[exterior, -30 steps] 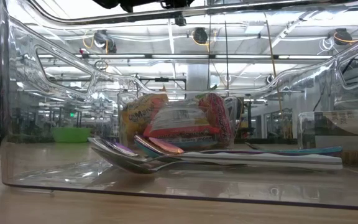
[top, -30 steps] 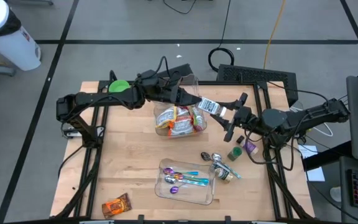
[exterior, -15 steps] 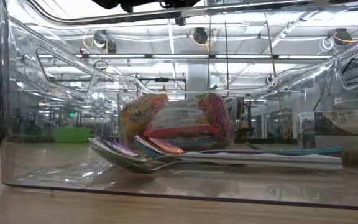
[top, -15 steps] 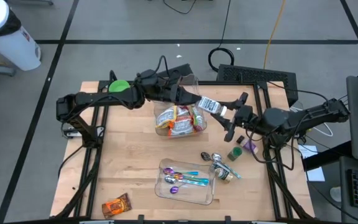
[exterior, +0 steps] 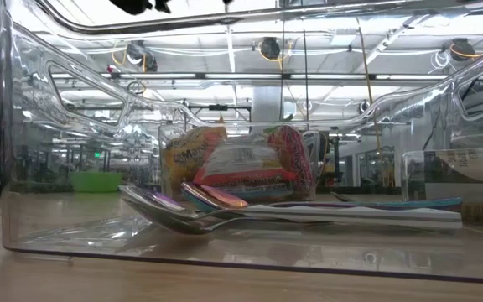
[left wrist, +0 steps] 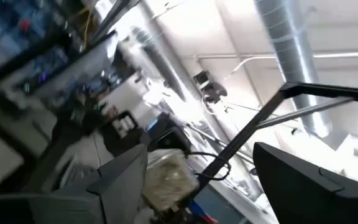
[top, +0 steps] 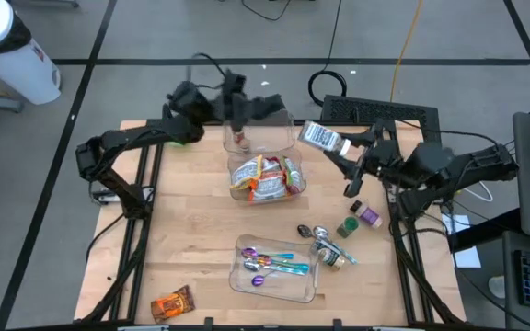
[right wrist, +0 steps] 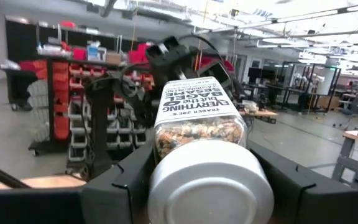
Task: Pick & Place Food Item
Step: Put the white seasoning bottle into the top transparent bin
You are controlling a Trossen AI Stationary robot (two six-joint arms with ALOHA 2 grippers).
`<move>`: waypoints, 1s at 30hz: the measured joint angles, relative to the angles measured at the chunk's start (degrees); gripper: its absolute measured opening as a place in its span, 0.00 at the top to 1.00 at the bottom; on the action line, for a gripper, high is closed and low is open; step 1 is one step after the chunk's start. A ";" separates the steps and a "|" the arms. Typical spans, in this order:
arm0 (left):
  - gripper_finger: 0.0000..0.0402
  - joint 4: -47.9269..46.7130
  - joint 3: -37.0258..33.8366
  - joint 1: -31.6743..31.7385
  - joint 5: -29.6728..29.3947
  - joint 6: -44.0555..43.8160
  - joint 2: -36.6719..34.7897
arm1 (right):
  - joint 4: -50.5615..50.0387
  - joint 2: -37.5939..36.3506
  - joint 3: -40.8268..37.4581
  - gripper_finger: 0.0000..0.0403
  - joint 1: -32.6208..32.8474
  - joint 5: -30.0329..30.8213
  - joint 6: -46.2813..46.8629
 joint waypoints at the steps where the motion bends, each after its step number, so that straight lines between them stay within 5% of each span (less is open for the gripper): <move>1: 0.28 0.00 0.00 0.45 -0.02 1.30 -1.04 | -2.57 0.39 1.93 0.51 -0.40 0.03 0.22; 7: 0.30 -0.65 0.00 3.06 0.13 10.94 -8.66 | -20.60 5.22 15.28 0.51 -5.60 -3.41 3.36; 15: 0.30 -2.46 0.00 3.91 0.17 18.77 -15.41 | -35.31 17.75 28.38 0.51 -21.40 -25.71 7.16; 24: 0.30 -3.70 0.00 5.55 7.01 18.61 -17.44 | -41.13 34.60 36.35 0.51 -36.86 -49.15 7.32; 30: 0.30 -12.43 0.02 10.40 13.40 20.86 -20.30 | -41.58 45.01 39.65 0.51 -42.34 -57.02 7.94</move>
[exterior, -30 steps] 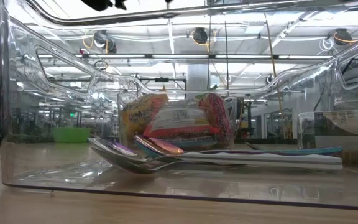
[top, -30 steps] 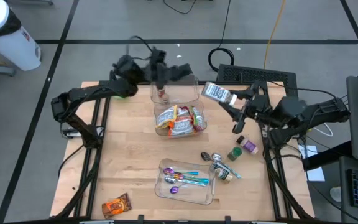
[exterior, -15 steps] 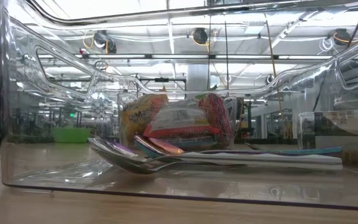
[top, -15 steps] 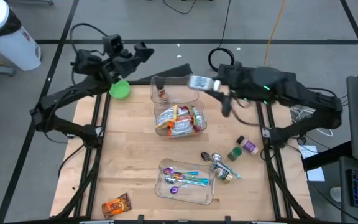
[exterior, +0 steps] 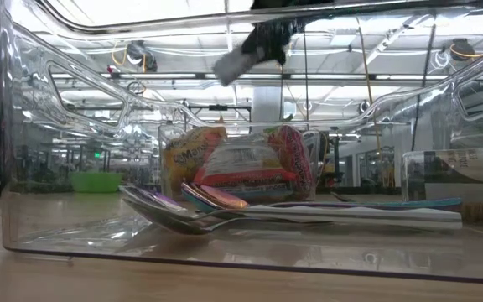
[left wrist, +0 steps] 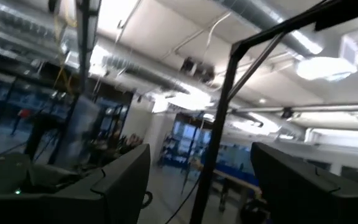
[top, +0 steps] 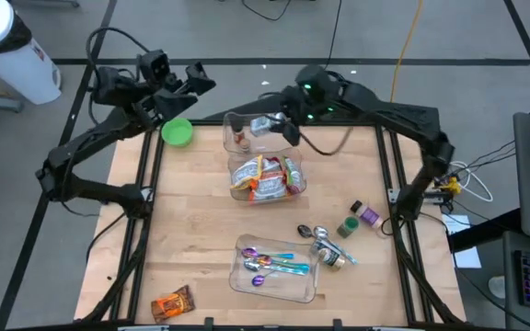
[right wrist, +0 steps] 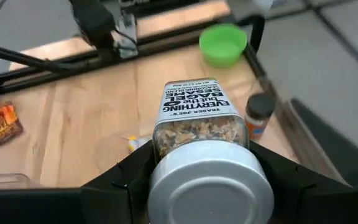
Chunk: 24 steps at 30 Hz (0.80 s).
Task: Pick & Place Food Item
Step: Put the white seasoning bottle into the top transparent bin
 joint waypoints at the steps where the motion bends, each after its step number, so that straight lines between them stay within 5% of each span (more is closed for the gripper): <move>1: 0.30 -1.80 0.00 0.92 1.04 0.96 -0.35 | -0.32 1.66 0.86 0.51 -0.48 0.08 -0.41; 14: 0.30 -14.35 0.00 9.52 11.28 8.84 -1.81 | -21.92 19.25 20.79 0.52 -3.89 3.52 -7.66; 24: 0.30 -21.01 0.00 9.66 11.28 13.18 -1.69 | -30.76 24.51 24.17 0.52 -4.64 10.10 -12.74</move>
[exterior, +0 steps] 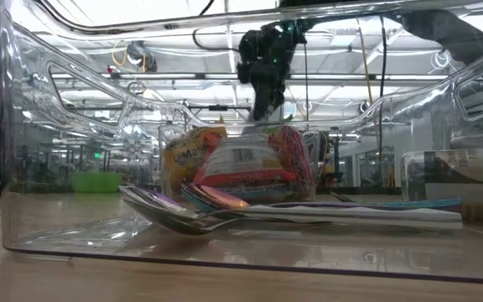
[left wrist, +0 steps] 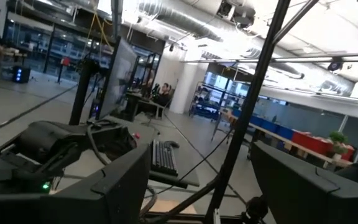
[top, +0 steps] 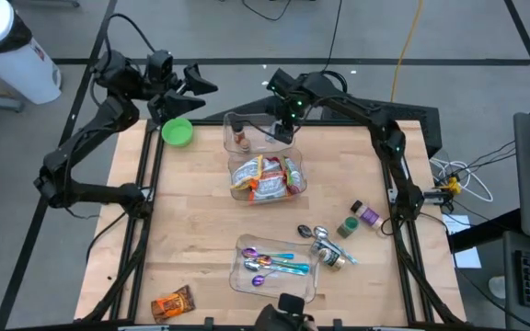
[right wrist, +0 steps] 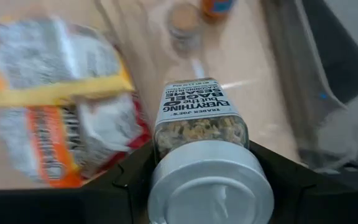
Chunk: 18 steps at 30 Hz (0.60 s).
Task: Pick & Place Food Item
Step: Put the white seasoning bottle into the top transparent bin
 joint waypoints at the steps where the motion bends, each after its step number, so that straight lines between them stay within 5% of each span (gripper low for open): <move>1: 0.30 -0.31 0.00 0.00 0.01 0.02 -0.01 | -0.52 0.29 0.00 0.52 -0.29 0.72 -0.32; 18: 0.30 -0.63 -0.01 0.00 -6.02 2.82 0.04 | -1.10 2.93 -0.04 0.52 -0.86 5.11 -11.39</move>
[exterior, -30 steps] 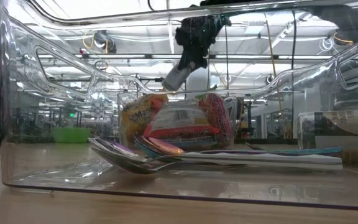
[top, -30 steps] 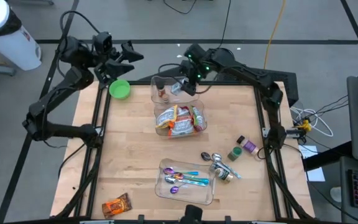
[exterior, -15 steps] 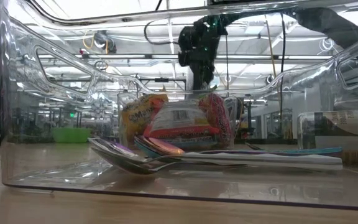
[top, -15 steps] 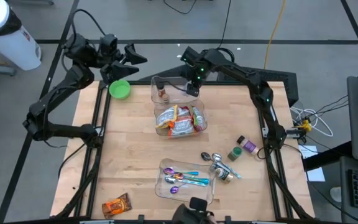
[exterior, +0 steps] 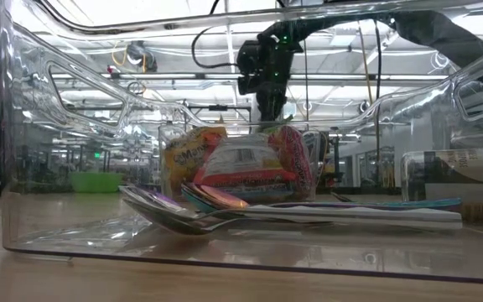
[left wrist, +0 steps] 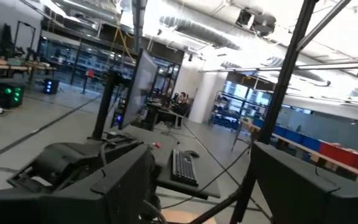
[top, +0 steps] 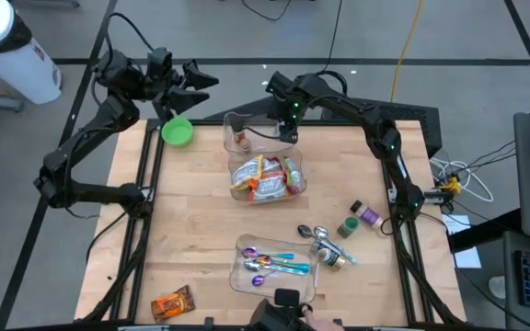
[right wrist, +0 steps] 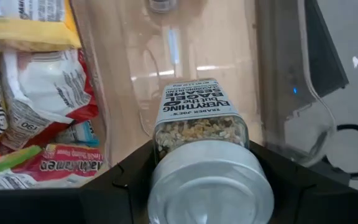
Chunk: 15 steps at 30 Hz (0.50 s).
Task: Pick & Place Food Item
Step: Put the white seasoning bottle into the top transparent bin
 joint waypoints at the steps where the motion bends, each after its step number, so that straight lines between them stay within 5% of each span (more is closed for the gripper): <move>1: 0.30 -0.02 -0.01 0.00 -0.08 0.01 0.00 | -0.08 0.00 0.00 0.52 0.08 0.03 -0.15; 15: 0.30 -5.22 -0.01 -0.02 0.41 1.59 0.37 | -6.59 4.73 -0.20 0.52 1.50 1.91 -0.43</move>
